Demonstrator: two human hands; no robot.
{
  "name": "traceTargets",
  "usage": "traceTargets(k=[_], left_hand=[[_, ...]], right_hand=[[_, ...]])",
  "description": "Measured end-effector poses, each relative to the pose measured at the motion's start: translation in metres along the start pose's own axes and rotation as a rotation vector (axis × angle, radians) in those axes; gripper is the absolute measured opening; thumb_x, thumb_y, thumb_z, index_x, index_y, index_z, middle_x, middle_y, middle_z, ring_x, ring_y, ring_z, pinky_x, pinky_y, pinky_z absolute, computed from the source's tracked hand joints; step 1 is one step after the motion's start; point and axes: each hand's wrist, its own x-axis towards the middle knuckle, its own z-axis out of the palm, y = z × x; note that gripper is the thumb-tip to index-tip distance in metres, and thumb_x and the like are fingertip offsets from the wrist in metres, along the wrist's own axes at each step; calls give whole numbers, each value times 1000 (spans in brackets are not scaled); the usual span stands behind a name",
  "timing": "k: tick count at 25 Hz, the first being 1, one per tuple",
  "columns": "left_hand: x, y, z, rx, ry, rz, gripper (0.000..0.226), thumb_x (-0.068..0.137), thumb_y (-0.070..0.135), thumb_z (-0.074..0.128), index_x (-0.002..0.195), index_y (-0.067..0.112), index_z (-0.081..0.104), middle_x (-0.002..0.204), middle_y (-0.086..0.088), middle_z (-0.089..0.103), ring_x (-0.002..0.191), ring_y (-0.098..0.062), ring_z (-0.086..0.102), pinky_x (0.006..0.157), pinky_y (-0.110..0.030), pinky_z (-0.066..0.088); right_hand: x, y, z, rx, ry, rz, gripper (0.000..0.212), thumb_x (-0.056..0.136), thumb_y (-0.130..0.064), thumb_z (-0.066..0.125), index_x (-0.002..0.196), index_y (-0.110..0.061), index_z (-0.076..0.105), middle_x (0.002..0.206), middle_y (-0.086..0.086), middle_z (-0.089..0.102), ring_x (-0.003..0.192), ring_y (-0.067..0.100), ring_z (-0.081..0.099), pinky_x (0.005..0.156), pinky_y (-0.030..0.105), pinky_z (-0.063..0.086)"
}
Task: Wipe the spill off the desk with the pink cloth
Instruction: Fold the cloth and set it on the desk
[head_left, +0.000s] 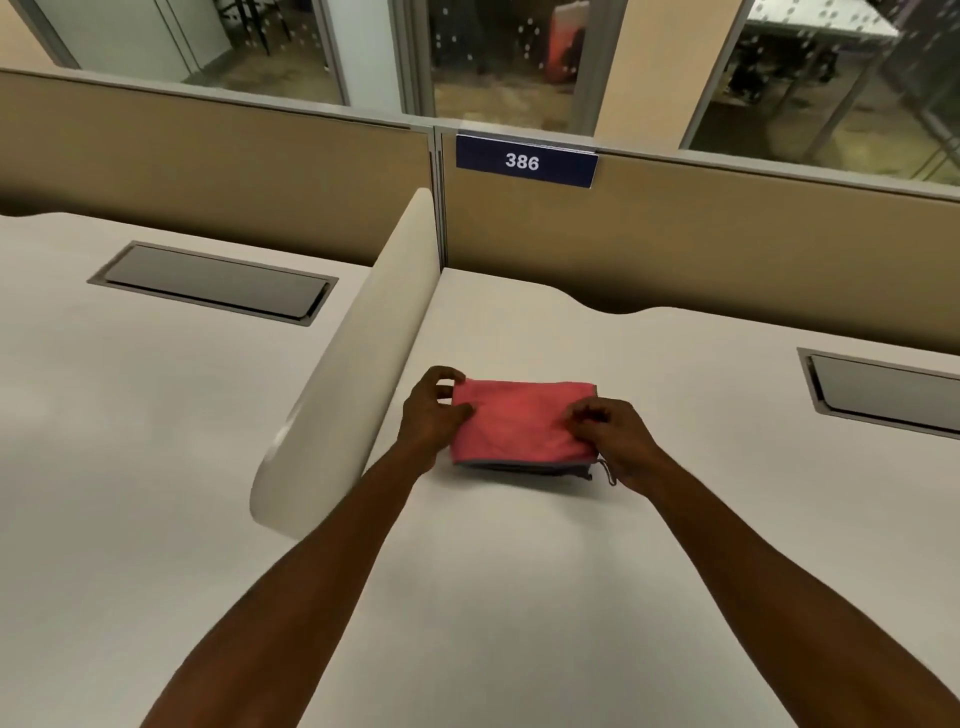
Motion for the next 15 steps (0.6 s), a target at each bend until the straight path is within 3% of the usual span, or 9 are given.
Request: traceTargets(k=[3, 6, 11, 13, 15], left_hand=[[54, 28, 10, 184, 110, 123, 29, 82, -1, 62, 95, 22, 74, 107, 3, 74, 87, -21, 68, 81, -33, 54], [105, 43, 14, 293, 190, 233, 33, 85, -6, 56, 107, 9, 76, 115, -6, 73, 109, -25, 66, 102, -27, 45], [163, 51, 10, 536, 62, 373, 58, 81, -11, 55, 137, 6, 61, 146, -12, 56, 131, -32, 53, 111, -23, 33], [184, 47, 9, 581, -7, 394, 71, 78, -13, 53, 146, 8, 51, 158, -10, 43, 137, -33, 47, 112, -23, 31], [201, 42, 10, 681, -47, 404, 80, 79, -13, 54, 155, 7, 37, 167, -11, 25, 144, -36, 38, 116, -30, 30]], right_hand=[[48, -23, 12, -56, 90, -39, 42, 90, 8, 59, 107, -23, 81, 126, 9, 70, 104, 21, 63, 72, 18, 52], [96, -40, 23, -222, 153, -83, 52, 87, 7, 54, 124, -21, 76, 133, 11, 64, 100, 23, 62, 76, 30, 53], [156, -57, 38, -437, 156, -127, 64, 83, 4, 55, 141, -22, 64, 129, 17, 65, 95, 26, 58, 81, 29, 47], [179, -54, 41, -515, 141, -155, 67, 85, 2, 57, 148, -21, 56, 141, 18, 60, 113, 33, 60, 93, 33, 49], [196, -46, 42, -727, 104, -150, 71, 90, -12, 63, 157, -22, 43, 163, 18, 37, 140, 40, 45, 109, 43, 45]])
